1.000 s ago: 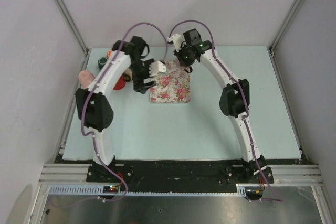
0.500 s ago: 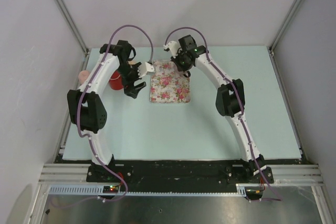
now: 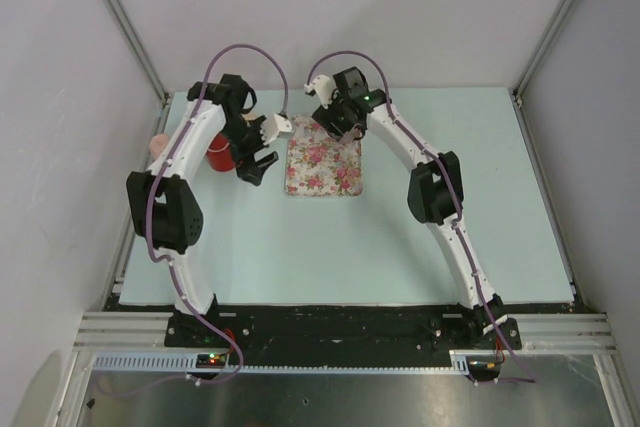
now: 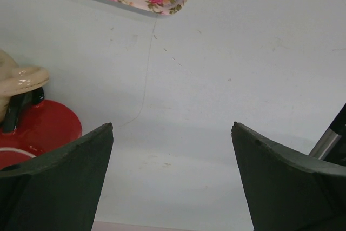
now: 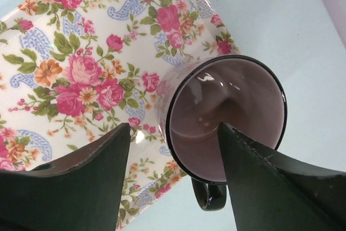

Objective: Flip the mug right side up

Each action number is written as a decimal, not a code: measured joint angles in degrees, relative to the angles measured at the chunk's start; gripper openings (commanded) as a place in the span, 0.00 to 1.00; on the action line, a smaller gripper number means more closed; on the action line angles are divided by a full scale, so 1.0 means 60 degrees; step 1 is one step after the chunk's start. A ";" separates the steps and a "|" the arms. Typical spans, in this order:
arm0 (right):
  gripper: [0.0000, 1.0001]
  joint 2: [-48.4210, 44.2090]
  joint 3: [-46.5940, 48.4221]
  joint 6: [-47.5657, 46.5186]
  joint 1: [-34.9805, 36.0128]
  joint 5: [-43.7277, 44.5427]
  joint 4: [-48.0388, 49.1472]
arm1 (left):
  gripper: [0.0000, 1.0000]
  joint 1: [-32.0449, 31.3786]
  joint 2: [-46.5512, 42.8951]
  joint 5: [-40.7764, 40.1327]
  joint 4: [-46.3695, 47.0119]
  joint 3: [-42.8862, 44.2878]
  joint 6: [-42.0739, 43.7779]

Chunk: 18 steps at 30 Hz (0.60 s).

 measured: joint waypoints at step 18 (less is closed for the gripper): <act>0.99 -0.6437 -0.5450 0.1745 0.0382 -0.0798 0.2025 | 0.70 0.1865 0.0011 -0.0670 0.0040 0.2386 -0.2386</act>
